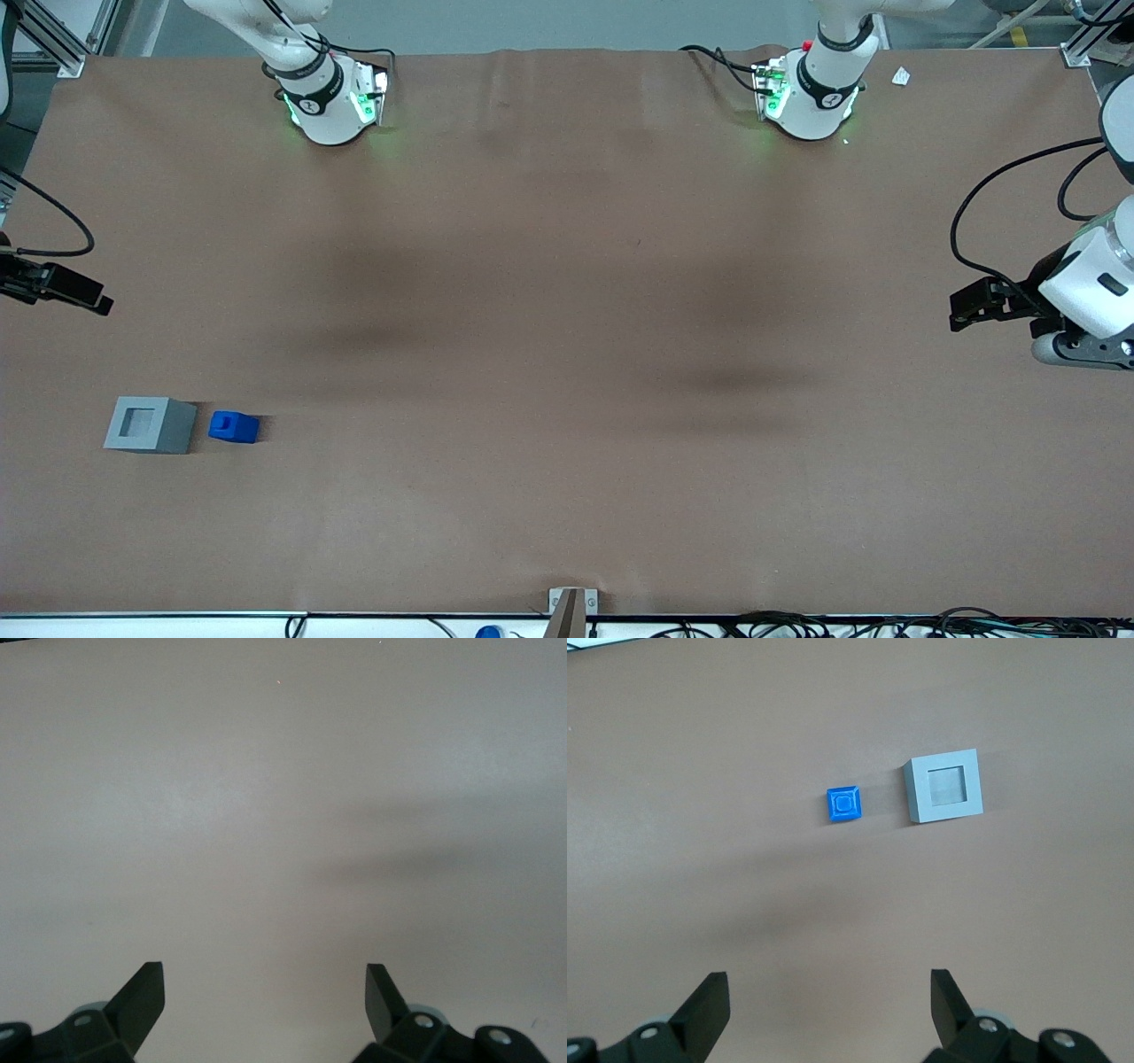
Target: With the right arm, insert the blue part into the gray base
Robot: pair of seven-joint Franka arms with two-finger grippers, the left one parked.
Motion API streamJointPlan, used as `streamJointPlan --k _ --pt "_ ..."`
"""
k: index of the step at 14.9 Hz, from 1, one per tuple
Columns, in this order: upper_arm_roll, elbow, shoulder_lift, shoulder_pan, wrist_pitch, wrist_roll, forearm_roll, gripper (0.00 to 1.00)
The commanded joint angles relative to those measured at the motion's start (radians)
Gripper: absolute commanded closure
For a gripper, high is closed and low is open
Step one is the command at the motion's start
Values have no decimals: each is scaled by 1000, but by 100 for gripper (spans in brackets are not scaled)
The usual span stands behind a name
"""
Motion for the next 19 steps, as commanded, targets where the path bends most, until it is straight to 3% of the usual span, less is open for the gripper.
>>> streamJointPlan --k 1,4,9,19 --pt "-2 -20 3 1 9 1 -10 0" --pt "-2 -40 90 3 82 7 -11 0" --pt "-2 -242 184 6 484 7 -5 0" --pt "-2 -244 438 -4 823 4 -2 0"
